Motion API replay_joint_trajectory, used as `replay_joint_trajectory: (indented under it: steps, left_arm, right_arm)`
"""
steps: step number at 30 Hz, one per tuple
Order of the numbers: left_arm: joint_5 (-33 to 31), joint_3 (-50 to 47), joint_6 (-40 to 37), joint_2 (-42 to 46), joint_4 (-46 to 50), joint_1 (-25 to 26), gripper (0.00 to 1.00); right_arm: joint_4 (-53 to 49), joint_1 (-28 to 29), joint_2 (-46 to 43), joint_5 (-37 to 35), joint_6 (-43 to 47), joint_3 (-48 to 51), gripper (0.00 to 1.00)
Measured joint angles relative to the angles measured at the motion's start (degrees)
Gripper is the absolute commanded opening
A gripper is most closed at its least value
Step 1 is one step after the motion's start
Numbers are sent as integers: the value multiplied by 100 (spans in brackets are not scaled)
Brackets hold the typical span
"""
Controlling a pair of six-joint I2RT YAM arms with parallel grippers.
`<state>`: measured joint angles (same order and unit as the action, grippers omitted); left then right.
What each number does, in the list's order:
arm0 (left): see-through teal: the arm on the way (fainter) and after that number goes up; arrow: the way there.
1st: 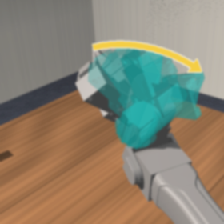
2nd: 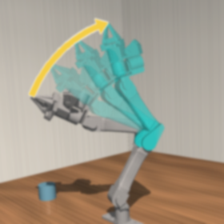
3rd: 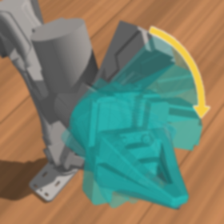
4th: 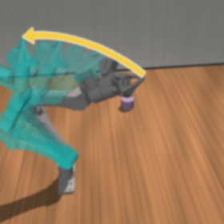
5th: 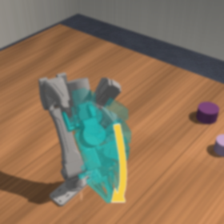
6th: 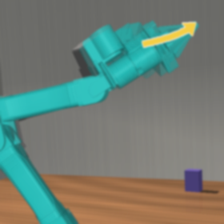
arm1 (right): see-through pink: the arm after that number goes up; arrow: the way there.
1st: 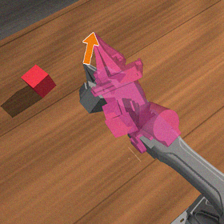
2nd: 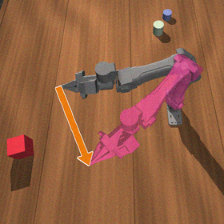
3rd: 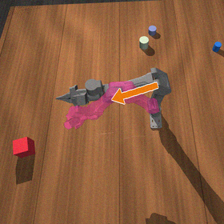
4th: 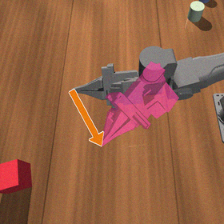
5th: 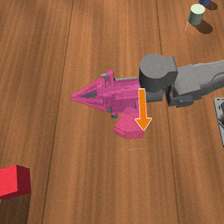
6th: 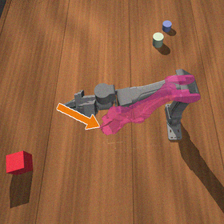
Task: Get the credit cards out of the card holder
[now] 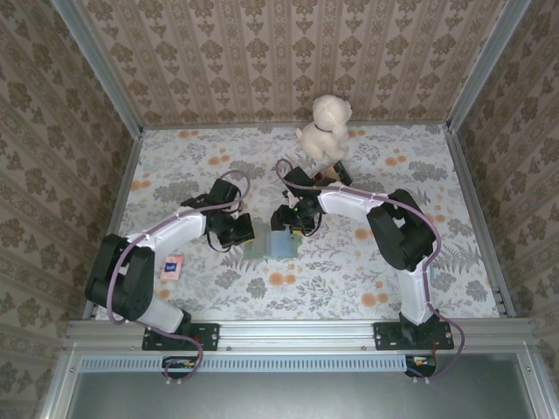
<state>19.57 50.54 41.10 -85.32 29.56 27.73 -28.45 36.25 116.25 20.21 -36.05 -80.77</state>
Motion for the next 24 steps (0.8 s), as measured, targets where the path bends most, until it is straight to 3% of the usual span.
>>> replay_joint_trajectory:
  steps: [12,19,24]
  left_arm:
    - [-651,481,-195,79,741,214,0]
    - [-857,817,-96,57,874,636,26]
    - [-706,881,-39,-138,754,787,29]
  right_arm:
    - [216,-52,-879,-315,-229,345,62]
    - [354,-162,-1001,-448,-415,629,62]
    - [391,-225,-1003,-481,-472,699,62]
